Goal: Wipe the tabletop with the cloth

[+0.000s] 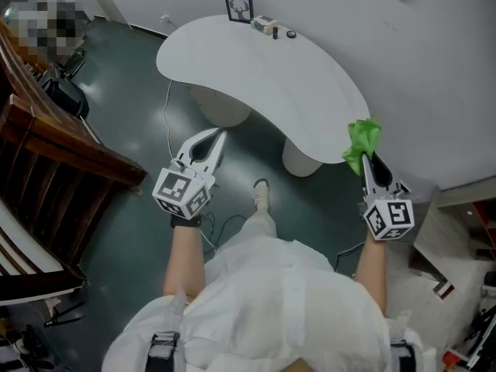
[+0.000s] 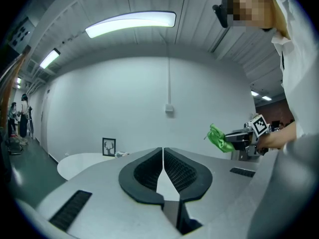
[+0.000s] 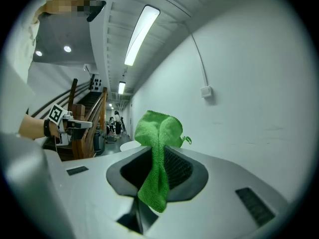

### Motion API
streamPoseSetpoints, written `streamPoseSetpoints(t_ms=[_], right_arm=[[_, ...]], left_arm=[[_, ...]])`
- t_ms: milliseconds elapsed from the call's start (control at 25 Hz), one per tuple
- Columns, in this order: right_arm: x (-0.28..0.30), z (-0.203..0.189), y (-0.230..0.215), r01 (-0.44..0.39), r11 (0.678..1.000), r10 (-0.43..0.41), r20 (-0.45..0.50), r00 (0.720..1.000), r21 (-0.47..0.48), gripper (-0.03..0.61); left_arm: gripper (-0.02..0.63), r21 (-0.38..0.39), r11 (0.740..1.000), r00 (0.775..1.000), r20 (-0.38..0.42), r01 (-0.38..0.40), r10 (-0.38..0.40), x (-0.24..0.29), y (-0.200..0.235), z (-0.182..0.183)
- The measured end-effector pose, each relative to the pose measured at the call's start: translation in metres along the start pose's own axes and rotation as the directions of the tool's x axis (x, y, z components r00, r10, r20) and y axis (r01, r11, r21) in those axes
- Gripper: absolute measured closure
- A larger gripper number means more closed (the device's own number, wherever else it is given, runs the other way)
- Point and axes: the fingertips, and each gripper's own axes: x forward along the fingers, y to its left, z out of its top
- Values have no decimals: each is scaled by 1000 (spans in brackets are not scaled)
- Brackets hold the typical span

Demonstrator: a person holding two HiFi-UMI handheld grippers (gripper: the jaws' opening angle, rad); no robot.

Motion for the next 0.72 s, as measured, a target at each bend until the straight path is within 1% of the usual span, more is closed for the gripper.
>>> streamPoseSetpoints(t_ms=[120,320,440,600,720], right_arm=[[52,-1,-7,-27,1000,27,-12,1000,-13,509],[155,0,-24,-78,997,77,-50,996,-19,509],[218,-2,-30,-100,995,99,-83,992,-14,509],[297,-9,-32,-128,991,123,-132,984,-35,508],[346,-21,-36,-148,988,136,-189,973,-49,508]], left_arm=[[595,-14,1000,1000,10,16,-16,41,26,-6],[595,-33,999,999,2,34,-34,116,81,-15],[595,-37,998,998,-27,52,-53,158,115,-22],[594,-55,996,996,-55,74,-77,204,157,-32],[594,-69,992,991,-76,103,-108,233,177,-42]])
